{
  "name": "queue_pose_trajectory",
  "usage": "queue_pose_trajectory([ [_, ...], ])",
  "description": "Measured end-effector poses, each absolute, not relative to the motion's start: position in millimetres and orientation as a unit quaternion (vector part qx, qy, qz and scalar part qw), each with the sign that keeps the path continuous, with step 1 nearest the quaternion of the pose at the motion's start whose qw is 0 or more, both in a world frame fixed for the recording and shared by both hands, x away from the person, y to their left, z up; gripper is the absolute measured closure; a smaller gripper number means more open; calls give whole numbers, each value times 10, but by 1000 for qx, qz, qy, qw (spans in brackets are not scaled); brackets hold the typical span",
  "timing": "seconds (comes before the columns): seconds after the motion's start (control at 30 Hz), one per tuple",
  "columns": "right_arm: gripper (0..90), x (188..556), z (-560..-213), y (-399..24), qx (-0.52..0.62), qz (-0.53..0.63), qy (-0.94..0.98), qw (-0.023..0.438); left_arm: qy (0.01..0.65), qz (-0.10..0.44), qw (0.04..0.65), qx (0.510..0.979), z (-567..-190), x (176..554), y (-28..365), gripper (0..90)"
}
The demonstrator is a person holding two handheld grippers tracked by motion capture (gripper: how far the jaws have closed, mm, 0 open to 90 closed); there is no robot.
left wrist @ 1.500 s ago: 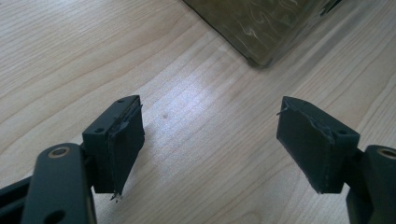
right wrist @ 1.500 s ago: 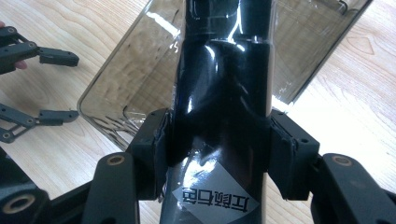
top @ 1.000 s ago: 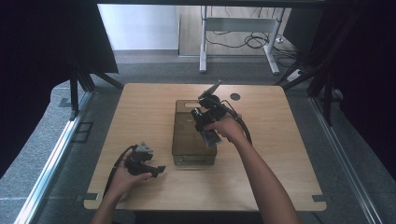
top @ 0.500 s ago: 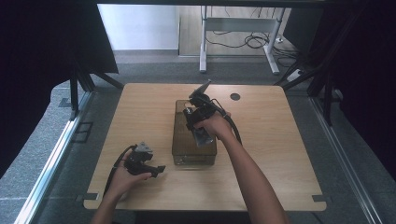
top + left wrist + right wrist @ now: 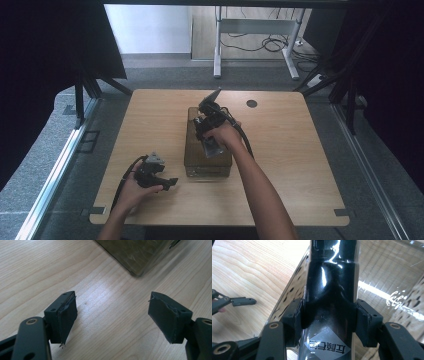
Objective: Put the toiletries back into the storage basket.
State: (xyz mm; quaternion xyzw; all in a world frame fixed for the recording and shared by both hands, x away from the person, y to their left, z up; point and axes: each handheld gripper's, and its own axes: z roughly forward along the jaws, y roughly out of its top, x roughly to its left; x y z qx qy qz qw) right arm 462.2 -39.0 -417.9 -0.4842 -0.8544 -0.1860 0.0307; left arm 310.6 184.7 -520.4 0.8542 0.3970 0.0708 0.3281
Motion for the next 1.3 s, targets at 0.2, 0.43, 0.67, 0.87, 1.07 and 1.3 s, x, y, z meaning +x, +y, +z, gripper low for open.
queue_pose_trajectory([
  [0.2,455,4631,-4251,-350,-491,-184,-851,35,397,70,330,854,-5199,3101,1844,235],
  [0.43,455,4637,-4306,-316,-501,-183,-845,45,397,64,329,854,-5218,3103,1822,235],
  [0.67,455,4616,-4360,-253,-504,-185,-842,51,396,66,331,854,-5206,3101,1836,236],
  [0.87,455,4610,-4474,-232,-525,-186,-829,57,395,66,331,855,-5208,3100,1826,236],
  [1.07,454,4609,-4586,-234,-544,-185,-816,63,390,67,331,856,-5200,3095,1812,236],
  [1.3,454,4613,-4663,-229,-563,-186,-802,68,392,67,334,854,-5194,3107,1827,236],
])
